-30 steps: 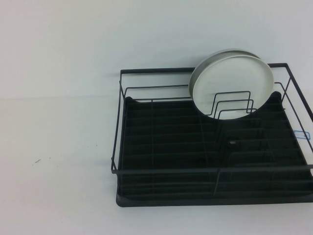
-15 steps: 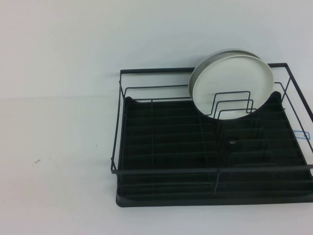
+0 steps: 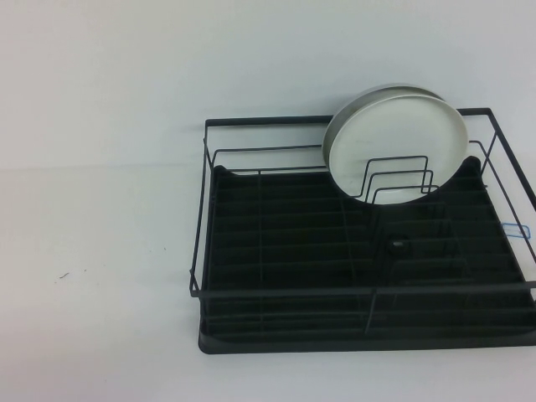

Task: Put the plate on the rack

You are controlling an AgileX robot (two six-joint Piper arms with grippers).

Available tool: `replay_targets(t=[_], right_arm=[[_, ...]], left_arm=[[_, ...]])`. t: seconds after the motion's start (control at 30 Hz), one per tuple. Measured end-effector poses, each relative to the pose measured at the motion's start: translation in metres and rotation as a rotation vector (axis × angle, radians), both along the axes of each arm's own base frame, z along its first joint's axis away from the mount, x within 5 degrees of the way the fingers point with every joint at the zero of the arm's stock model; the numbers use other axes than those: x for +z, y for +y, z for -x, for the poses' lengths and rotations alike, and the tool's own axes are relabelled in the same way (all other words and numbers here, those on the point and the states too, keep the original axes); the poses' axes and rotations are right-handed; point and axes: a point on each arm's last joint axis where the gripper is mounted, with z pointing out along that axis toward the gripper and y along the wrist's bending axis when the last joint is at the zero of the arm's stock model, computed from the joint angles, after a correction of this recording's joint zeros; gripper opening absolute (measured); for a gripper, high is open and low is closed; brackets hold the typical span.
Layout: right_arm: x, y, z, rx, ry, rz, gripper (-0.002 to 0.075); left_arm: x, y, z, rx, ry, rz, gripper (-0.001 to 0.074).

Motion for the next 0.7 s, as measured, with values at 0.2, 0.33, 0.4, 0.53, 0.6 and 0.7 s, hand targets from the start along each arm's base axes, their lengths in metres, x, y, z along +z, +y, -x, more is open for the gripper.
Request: replay_targets(t=[0.2,0.33,0.4,0.53,0.6,0.7], right_arm=[[-0.009,-0.002,-0.001,-0.017,0.095,-0.015,0.0018],[-0.026,-0.004,0.000,-0.045,0.288,-0.052,0.0019],[-0.035,-0.009,0.001,-0.103,0.391,-0.084,0.0018],[-0.045,-0.024,0.003,-0.280,0.451,-0.143,0.0018],[-0.048,-0.027,0.004,-0.316,0.405,-0.145,0.0018],[-0.057,-0.027,0.005,-0.314,0.335,-0.145,0.0018]], left_arm=[[-0.031,0.000,-0.003,-0.001,0.110,-0.040,0.0000],[-0.036,0.000,-0.001,-0.004,0.180,-0.052,0.0000],[-0.036,0.000,-0.001,-0.006,0.186,-0.038,0.0000],[-0.037,-0.001,-0.001,-0.004,0.202,-0.017,0.0000],[-0.038,-0.001,0.000,-0.004,0.208,-0.018,0.0000],[-0.038,-0.001,0.000,-0.005,0.208,-0.016,0.0000]])
